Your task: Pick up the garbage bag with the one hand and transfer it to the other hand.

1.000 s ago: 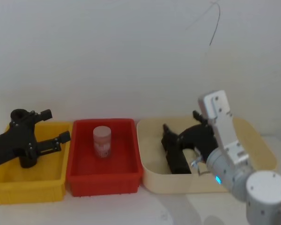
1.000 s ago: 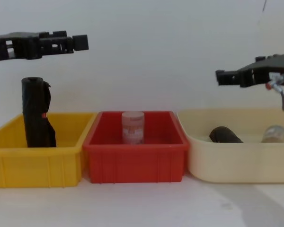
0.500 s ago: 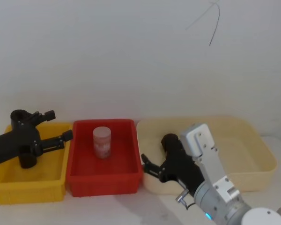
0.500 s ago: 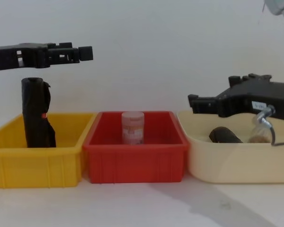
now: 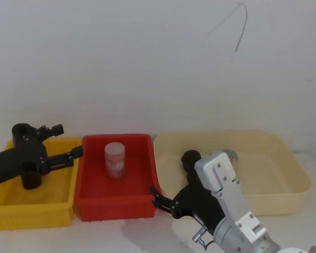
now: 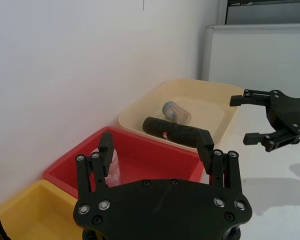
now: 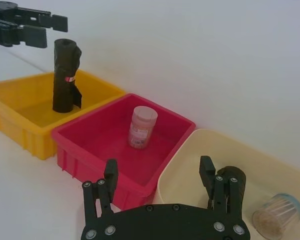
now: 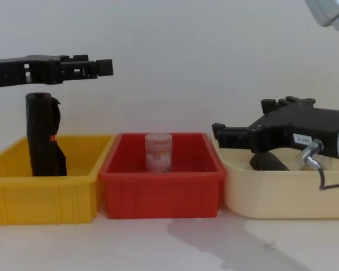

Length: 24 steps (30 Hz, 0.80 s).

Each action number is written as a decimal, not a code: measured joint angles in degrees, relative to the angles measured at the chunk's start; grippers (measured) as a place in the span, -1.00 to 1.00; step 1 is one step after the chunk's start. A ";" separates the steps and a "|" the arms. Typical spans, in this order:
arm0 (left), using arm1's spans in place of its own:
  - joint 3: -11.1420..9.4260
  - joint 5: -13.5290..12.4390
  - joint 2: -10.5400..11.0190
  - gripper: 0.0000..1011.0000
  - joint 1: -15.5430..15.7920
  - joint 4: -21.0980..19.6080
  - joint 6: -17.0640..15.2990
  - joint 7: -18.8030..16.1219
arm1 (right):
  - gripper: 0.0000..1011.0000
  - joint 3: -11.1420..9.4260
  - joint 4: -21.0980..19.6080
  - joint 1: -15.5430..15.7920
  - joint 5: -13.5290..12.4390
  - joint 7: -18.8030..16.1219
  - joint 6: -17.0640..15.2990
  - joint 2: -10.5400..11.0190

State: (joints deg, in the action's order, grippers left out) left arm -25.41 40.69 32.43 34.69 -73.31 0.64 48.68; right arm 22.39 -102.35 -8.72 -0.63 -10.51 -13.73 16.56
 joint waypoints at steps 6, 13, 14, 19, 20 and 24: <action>-0.14 -0.06 -0.12 0.98 0.26 0.38 -0.04 0.07 | 0.98 0.20 -0.36 0.45 0.09 -0.17 0.16 0.10; -0.24 -0.11 -0.21 0.98 0.44 0.63 -0.05 0.11 | 0.98 0.35 -0.62 0.75 0.12 -0.28 0.30 0.15; -0.26 -0.11 -0.21 0.98 0.47 0.65 -0.06 0.11 | 0.98 0.36 -0.63 0.77 0.13 -0.29 0.31 0.16; -0.76 -0.27 -0.68 0.98 1.42 1.75 -0.06 0.69 | 0.98 0.42 -0.72 0.91 0.16 -0.32 0.35 0.18; -1.08 -0.44 -1.13 0.98 2.14 2.70 -0.01 1.08 | 0.98 0.43 -0.74 0.93 0.16 -0.32 0.35 0.19; -2.36 -1.11 -3.40 0.98 5.41 7.53 0.68 2.55 | 0.98 0.46 -0.81 1.00 0.18 -0.35 0.39 0.21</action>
State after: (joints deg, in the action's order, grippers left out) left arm -27.78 39.58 29.03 40.10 -65.78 1.32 51.23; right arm 22.85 -103.16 -7.72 -0.45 -10.86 -13.34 16.77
